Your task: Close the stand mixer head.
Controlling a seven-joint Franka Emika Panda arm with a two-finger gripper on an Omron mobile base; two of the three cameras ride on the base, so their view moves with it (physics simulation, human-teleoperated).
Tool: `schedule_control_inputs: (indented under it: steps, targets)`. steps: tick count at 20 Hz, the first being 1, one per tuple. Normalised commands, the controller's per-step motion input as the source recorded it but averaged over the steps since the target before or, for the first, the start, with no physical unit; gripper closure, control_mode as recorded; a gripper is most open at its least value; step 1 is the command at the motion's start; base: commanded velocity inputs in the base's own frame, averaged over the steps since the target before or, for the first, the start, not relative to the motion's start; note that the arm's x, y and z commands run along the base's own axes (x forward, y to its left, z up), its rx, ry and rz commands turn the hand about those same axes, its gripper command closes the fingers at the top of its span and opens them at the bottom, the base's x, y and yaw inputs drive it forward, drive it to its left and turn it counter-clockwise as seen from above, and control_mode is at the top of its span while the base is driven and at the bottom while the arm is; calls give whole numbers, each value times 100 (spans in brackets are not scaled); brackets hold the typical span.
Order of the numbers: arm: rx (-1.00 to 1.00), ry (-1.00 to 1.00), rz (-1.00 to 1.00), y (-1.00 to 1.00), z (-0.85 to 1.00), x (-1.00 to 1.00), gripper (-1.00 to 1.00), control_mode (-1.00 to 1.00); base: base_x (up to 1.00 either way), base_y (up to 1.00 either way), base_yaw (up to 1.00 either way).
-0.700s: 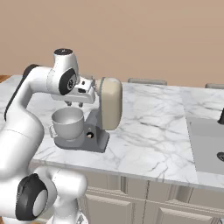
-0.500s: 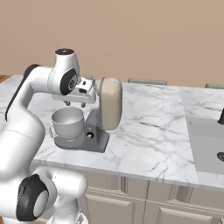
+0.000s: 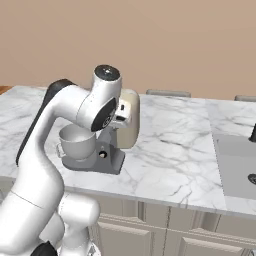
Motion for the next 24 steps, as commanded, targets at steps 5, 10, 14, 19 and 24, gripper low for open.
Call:
schedule_control_inputs:
  steps: [5, 10, 14, 19, 24]
  targets:
    - [20, -21, 29, -92, 16, -8, -100, -100, 0, 0, 0]
    - [16, -23, 38, -64, 27, 32, -100, -100, 0, 0, 0]
    - [3, -29, 46, -30, 15, 69, -100, -100, 0, 0, 0]
    - [0, -25, 50, -9, 0, 94, -100, -100, 0, 0, 0]
    - [0, -23, 54, 34, -1, 82, -100, -100, 0, 0, 0]
